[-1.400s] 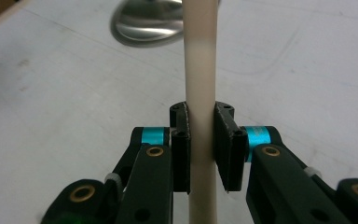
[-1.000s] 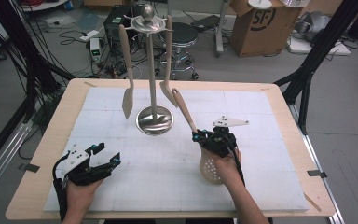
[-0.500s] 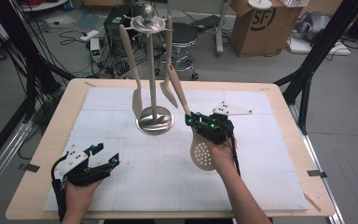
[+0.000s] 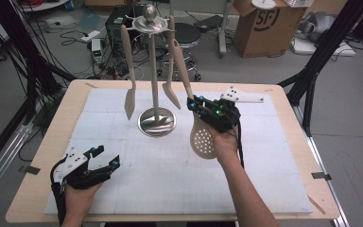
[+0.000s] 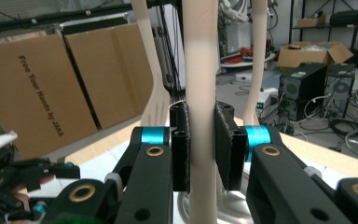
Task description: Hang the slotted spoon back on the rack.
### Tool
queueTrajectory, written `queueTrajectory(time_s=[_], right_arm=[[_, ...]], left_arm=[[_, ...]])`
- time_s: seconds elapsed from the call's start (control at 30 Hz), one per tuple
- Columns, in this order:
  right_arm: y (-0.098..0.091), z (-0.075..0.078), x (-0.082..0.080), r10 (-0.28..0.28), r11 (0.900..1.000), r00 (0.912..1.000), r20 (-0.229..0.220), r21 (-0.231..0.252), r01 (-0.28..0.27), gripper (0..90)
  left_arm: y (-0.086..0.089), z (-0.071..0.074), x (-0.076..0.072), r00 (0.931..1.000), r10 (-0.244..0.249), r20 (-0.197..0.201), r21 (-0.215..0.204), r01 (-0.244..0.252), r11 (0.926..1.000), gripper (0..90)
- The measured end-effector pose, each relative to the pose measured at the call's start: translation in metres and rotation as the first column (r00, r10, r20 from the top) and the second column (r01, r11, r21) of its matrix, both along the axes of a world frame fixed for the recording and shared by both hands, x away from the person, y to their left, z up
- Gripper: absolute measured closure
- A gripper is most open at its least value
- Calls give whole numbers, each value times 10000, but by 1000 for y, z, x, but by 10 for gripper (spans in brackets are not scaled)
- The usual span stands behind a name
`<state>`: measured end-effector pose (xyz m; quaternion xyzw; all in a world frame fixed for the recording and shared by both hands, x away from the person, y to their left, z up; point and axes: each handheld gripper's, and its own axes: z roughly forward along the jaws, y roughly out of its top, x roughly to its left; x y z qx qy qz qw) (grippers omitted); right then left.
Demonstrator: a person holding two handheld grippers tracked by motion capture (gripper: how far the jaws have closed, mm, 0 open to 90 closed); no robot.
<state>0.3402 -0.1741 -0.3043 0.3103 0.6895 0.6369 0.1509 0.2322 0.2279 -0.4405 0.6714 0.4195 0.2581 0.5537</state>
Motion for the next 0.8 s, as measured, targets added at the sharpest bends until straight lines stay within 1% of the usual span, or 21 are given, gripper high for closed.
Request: queueTrajectory(time_s=[0.13,0.3,0.4,0.57,0.63,0.7,0.8], right_arm=[[0,9,0,32,9999,9998,181,101,-34,783],[1,15,1,62,9998,9996,268,211,-68,783],[0,18,4,64,9992,9997,223,404,-73,783],[-1,22,10,120,9989,9998,141,456,-127,783],[-1,23,14,260,9985,9996,-61,489,-257,783],[0,22,17,312,9984,9994,-118,479,-306,783],[2,20,20,480,9976,9986,-233,511,-468,783]], left_arm=[[0,0,0,10000,-2,19,-40,2,10000,276],[0,0,0,10000,1,-1,-2,-1,10000,276],[1,0,0,10000,9,-3,-15,-9,10000,276],[1,0,0,10000,57,-7,-24,-57,10000,276],[1,-1,0,10000,48,-36,-26,-48,10000,276],[1,-1,0,10000,27,-62,45,-27,10000,276],[1,-1,-1,10000,42,-40,3,-42,10000,276]])
